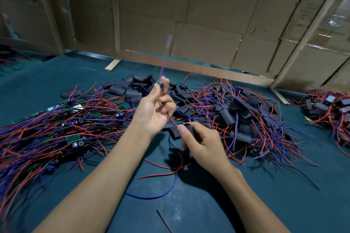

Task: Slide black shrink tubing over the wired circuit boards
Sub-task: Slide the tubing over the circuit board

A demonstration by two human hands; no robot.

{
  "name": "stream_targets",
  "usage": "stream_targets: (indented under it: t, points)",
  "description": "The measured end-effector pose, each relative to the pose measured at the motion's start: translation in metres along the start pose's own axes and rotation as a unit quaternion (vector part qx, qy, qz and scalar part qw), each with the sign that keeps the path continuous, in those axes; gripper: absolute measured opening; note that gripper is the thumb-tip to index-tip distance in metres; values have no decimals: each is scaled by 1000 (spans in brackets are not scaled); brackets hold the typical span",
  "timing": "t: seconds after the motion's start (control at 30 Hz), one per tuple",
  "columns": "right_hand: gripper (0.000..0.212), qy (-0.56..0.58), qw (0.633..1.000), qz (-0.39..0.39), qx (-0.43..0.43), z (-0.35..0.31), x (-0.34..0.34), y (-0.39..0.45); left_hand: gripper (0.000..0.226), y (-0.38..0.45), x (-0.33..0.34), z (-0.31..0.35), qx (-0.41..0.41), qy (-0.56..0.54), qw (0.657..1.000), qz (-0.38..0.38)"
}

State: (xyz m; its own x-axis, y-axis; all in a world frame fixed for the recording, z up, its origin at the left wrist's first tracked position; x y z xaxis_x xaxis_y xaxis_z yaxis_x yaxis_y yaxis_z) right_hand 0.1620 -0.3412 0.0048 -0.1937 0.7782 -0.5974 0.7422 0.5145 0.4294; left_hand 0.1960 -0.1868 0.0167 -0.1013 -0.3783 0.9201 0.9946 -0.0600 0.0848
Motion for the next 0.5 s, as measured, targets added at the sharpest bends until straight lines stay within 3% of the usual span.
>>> stream_targets:
  t: [0.1, 0.27, 0.5]
  points:
    - [41, -4, 997, -72, 0, 1, 6, -1, 24, -10, -17, -7, 41, -42, 998, -5]
    - [35, -52, 992, -114, -15, 2, 4, -4, 28, -17, -18, 18, 108, -119, 986, -40]
    - [46, -75, 993, -89, -17, -4, 7, -6, 29, -21, -16, 23, 125, -108, 985, -50]
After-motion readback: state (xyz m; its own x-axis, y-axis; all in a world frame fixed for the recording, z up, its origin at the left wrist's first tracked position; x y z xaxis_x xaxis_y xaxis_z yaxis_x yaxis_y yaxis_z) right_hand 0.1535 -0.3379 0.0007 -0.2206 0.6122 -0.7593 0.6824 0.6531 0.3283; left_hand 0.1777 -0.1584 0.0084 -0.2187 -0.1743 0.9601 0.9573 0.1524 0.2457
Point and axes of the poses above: each hand's wrist, its own y-axis towards the middle knuckle, its own x-axis out of the palm, z = x × y, the point moved 5 cm from there along y, towards the middle knuckle, and after that the axes turned 8 degrees about -z, right-handed, at the moved point
